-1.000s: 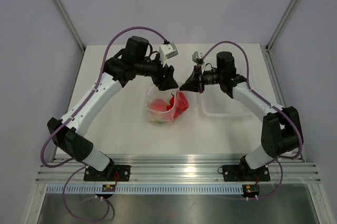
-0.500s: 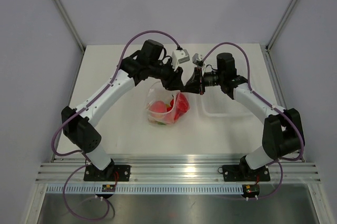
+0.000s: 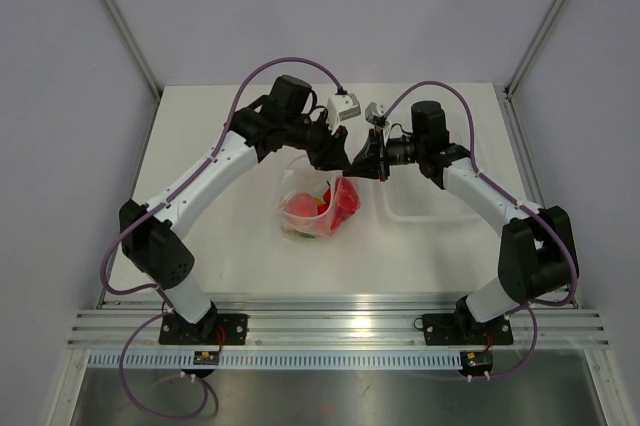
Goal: Place the food in the zip-top bag and seal the zipper
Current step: Zip the zipper food storage bag at the center of the board.
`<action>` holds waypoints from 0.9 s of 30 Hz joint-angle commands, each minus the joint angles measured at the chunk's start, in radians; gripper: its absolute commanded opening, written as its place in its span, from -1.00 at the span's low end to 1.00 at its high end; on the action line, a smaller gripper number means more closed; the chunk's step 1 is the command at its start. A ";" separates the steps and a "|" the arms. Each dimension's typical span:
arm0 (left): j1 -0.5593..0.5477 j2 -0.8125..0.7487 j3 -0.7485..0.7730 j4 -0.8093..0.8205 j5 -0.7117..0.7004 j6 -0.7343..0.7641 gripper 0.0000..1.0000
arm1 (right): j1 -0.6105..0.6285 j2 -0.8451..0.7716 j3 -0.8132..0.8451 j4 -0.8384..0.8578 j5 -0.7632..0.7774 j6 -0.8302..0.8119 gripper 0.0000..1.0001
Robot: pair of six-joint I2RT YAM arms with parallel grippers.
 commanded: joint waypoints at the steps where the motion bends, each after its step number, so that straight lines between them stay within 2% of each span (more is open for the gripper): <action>1: -0.013 0.013 0.055 0.053 0.076 -0.012 -0.46 | 0.012 -0.023 0.016 0.019 -0.011 -0.008 -1.00; 5: -0.021 0.021 0.058 0.042 0.079 -0.006 -0.56 | 0.010 -0.023 0.016 0.022 -0.008 -0.002 -1.00; 8: -0.025 0.028 0.058 0.035 0.077 -0.005 -0.76 | 0.012 -0.023 0.017 0.030 -0.008 0.004 -1.00; 9: -0.027 0.030 0.058 0.033 0.076 -0.005 -0.92 | 0.010 -0.021 0.019 0.029 -0.009 0.007 -1.00; 10: -0.028 0.033 0.060 0.030 0.073 -0.003 -1.00 | 0.010 -0.020 0.022 0.029 -0.011 0.010 -1.00; 13: -0.031 0.040 0.060 0.016 0.066 0.008 -1.00 | 0.007 -0.012 0.033 0.019 -0.008 0.024 -1.00; 22: -0.031 0.040 0.044 -0.040 0.037 0.046 -1.00 | -0.037 -0.041 -0.081 0.341 0.038 0.238 -1.00; 23: -0.031 0.039 0.044 -0.043 0.036 0.050 -1.00 | -0.051 -0.044 -0.092 0.407 0.046 0.307 -1.00; 27: -0.030 0.037 0.044 -0.060 0.022 0.061 -1.00 | -0.077 -0.058 -0.135 0.501 0.075 0.383 -1.00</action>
